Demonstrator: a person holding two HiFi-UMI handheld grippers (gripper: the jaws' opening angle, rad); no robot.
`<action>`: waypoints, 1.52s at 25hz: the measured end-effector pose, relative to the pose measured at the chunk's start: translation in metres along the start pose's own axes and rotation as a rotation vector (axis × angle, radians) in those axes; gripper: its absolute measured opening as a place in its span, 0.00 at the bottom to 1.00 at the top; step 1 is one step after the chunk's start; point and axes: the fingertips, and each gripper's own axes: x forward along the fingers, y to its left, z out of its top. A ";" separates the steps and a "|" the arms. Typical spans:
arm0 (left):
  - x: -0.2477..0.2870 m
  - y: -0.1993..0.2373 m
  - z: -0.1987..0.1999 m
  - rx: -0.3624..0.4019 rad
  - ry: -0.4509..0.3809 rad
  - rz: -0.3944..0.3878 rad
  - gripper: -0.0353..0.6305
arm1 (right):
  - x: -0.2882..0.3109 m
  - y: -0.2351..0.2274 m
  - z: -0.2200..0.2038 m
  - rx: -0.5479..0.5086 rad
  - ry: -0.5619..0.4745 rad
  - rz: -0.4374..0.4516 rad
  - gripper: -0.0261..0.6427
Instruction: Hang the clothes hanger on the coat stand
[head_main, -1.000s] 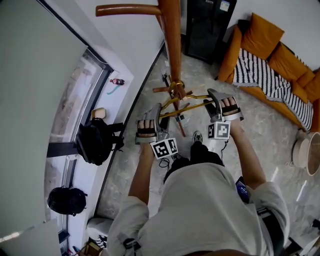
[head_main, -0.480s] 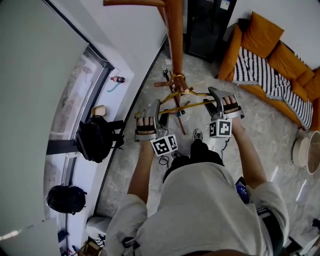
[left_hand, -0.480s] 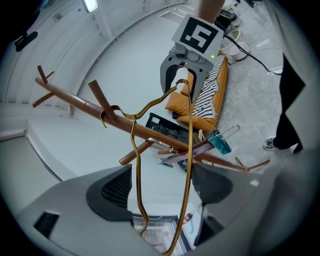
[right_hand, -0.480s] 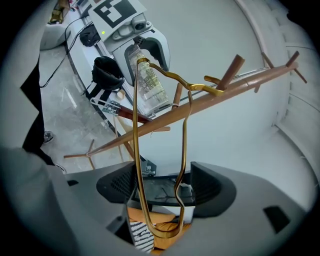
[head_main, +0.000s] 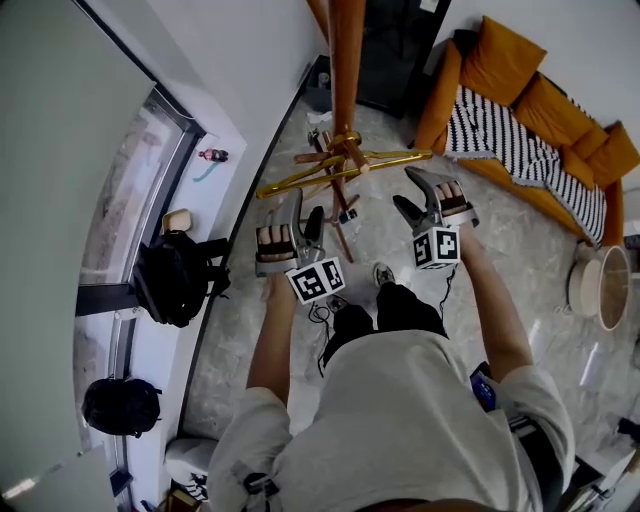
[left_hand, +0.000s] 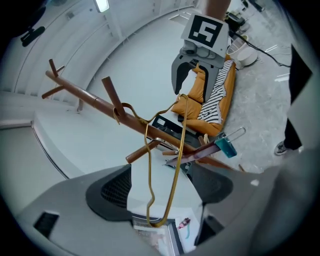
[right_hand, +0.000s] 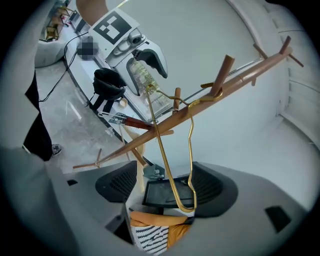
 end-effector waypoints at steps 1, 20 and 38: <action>-0.001 0.000 0.001 -0.020 0.001 0.002 0.61 | -0.002 0.000 0.002 0.021 -0.007 0.002 0.51; -0.043 -0.012 0.042 -0.733 0.031 0.010 0.52 | -0.051 -0.025 0.024 0.634 -0.311 -0.011 0.50; -0.086 -0.020 0.100 -1.092 -0.018 0.115 0.07 | -0.111 -0.030 0.012 0.934 -0.432 0.006 0.04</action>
